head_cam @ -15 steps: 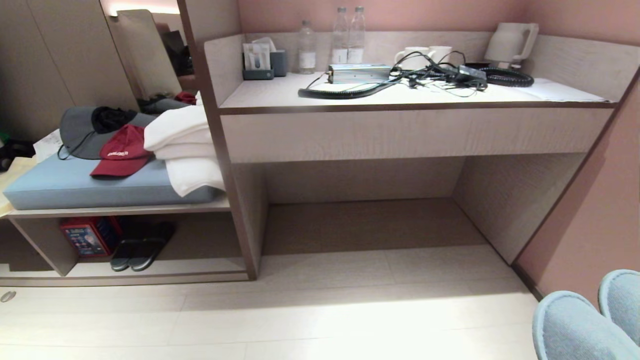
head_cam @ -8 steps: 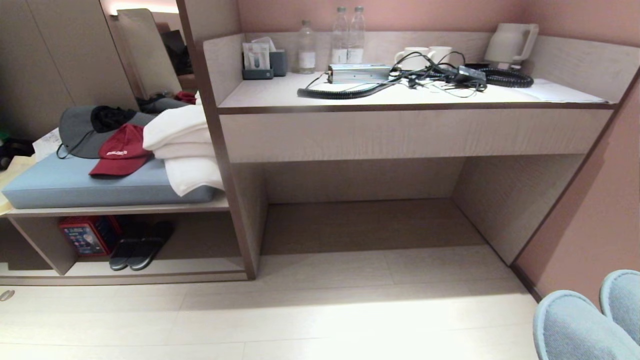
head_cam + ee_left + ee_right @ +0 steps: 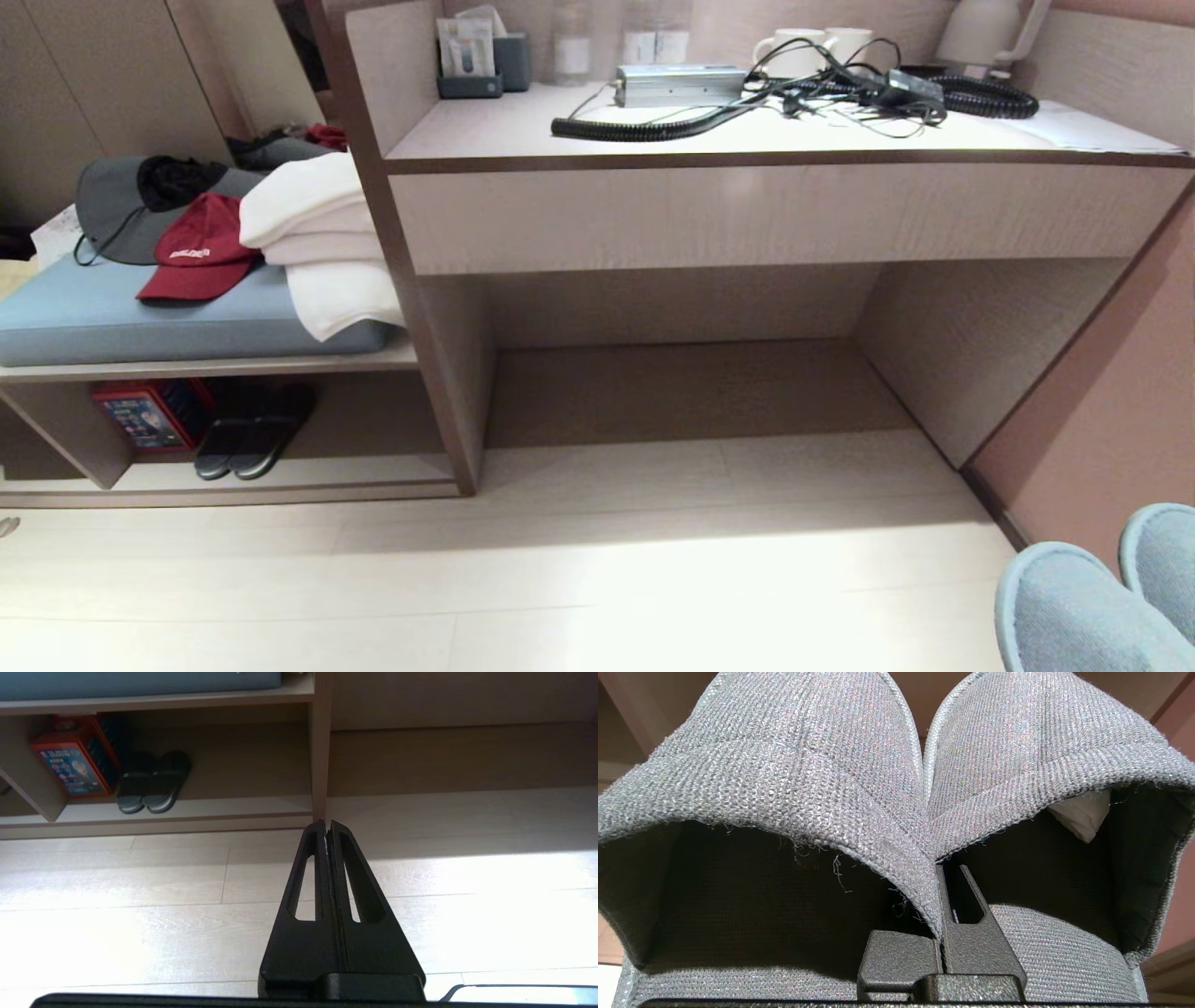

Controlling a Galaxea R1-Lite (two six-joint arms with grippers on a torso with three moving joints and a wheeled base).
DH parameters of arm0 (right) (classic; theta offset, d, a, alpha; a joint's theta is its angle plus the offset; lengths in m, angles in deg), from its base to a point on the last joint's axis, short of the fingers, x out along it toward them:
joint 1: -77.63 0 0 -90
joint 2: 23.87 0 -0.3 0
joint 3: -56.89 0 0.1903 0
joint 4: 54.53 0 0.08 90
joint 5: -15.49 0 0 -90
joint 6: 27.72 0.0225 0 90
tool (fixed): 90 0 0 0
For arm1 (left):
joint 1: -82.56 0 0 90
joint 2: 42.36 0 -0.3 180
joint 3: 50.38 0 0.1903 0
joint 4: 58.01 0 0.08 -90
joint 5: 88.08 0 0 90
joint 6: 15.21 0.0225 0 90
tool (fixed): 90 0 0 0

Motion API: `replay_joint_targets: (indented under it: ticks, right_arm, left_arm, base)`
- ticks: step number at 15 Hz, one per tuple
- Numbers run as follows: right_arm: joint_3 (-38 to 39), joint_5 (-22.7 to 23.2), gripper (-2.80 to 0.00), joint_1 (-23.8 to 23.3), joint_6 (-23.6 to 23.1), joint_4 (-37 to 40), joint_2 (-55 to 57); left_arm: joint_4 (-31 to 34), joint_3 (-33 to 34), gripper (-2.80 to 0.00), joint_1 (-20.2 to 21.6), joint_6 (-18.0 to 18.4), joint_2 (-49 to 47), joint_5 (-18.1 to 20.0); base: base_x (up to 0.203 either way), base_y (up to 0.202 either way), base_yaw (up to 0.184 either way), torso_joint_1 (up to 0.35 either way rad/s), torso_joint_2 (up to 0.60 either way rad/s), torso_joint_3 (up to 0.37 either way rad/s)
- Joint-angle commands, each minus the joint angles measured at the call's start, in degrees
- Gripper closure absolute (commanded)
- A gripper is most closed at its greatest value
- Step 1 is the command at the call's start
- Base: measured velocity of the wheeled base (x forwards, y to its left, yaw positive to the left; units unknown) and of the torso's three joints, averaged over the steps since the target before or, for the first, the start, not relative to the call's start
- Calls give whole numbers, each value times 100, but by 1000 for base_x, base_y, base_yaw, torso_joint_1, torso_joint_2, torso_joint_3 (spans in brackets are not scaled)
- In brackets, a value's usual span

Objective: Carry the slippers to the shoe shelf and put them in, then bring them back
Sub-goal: Place the slippers on the floor

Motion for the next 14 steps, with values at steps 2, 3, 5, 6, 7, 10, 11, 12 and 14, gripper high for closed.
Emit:
replay_joint_targets:
  ticks: [2, 3, 5, 6, 7, 10, 11, 12, 14]
  right_arm:
    - [1, 3, 0, 2, -5, 2, 7]
    - [1, 3, 0, 2, -5, 2, 7]
    - [1, 3, 0, 2, -5, 2, 4]
    - [5, 3, 0, 2, -5, 3, 7]
    - [10, 3, 0, 2, -5, 11, -1]
    - [10, 3, 0, 2, 4, 2, 3]
    - [10, 3, 0, 2, 22, 2, 7]
    - [10, 3, 0, 2, 22, 2, 7]
    - [10, 3, 0, 2, 22, 2, 7]
  left_arm:
    - [-2, 0, 0, 6, -2, -5, 0]
    - [-2, 0, 0, 3, 0, -5, 0]
    - [-2, 0, 0, -1, -2, -5, 0]
    - [-2, 0, 0, 5, -2, -5, 0]
    - [-2, 0, 0, -1, -2, -5, 0]
    - [-2, 0, 0, 6, -2, -5, 0]
    - [-2, 0, 0, 6, -2, -5, 0]
    - [-2, 0, 0, 6, -2, -5, 0]
    - [-2, 0, 0, 0, -2, -5, 0]
  base:
    - [0, 0, 0, 5, 3, -203]
    - [0, 0, 0, 1, 1, -207]
    - [0, 0, 0, 3, 0, -200]
    - [0, 0, 0, -5, 6, -206]
    - [0, 0, 0, 6, 11, -200]
    - [0, 0, 0, 5, 0, -197]
    - [0, 0, 0, 2, -1, -189]
    - [0, 0, 0, 6, 2, -198]
    - [0, 0, 0, 0, 1, -202]
